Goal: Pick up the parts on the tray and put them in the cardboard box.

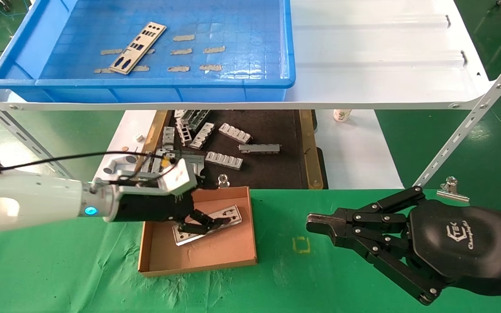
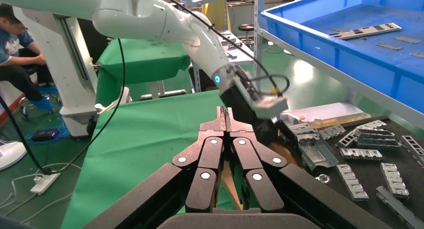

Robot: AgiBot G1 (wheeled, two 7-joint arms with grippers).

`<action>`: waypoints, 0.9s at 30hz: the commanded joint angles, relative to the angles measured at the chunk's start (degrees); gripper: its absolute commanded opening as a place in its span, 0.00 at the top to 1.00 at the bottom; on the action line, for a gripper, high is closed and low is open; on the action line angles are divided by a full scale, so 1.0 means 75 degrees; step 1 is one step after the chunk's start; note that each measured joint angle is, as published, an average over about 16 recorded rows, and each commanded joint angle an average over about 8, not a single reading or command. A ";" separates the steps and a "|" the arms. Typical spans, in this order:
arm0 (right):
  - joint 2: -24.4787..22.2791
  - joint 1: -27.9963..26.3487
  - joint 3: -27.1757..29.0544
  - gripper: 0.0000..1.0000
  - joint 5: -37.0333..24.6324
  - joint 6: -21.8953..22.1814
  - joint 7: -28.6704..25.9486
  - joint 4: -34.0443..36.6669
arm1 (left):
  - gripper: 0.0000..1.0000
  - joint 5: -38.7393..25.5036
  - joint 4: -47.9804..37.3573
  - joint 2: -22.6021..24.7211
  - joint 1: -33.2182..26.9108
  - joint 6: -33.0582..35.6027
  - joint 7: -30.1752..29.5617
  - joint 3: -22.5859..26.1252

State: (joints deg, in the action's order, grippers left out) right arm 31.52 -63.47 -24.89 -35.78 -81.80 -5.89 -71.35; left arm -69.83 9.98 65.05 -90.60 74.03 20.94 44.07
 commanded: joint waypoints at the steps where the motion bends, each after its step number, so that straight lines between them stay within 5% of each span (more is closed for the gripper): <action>1: 0.0000 0.0000 0.0000 0.32 0.0000 0.0000 0.0000 0.0000 | 0.00 0.0090 -0.0025 -0.0086 -0.0067 0.0305 -0.0003 -0.0046; 4: 0.0000 0.0000 0.0000 0.00 0.0000 0.0000 0.0000 0.0000 | 0.00 0.0233 0.0061 -0.0190 -0.0048 0.0527 -0.0139 -0.0144; 27: 0.0000 0.0000 0.0000 0.00 0.0000 0.0000 0.0000 0.0000 | 0.00 0.1593 0.3131 -0.1584 0.1402 0.0873 -0.1667 -0.1513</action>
State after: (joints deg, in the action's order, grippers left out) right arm 31.52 -63.47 -24.89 -35.77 -81.80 -5.88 -71.35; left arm -57.89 33.43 53.18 -80.10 80.58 8.46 32.73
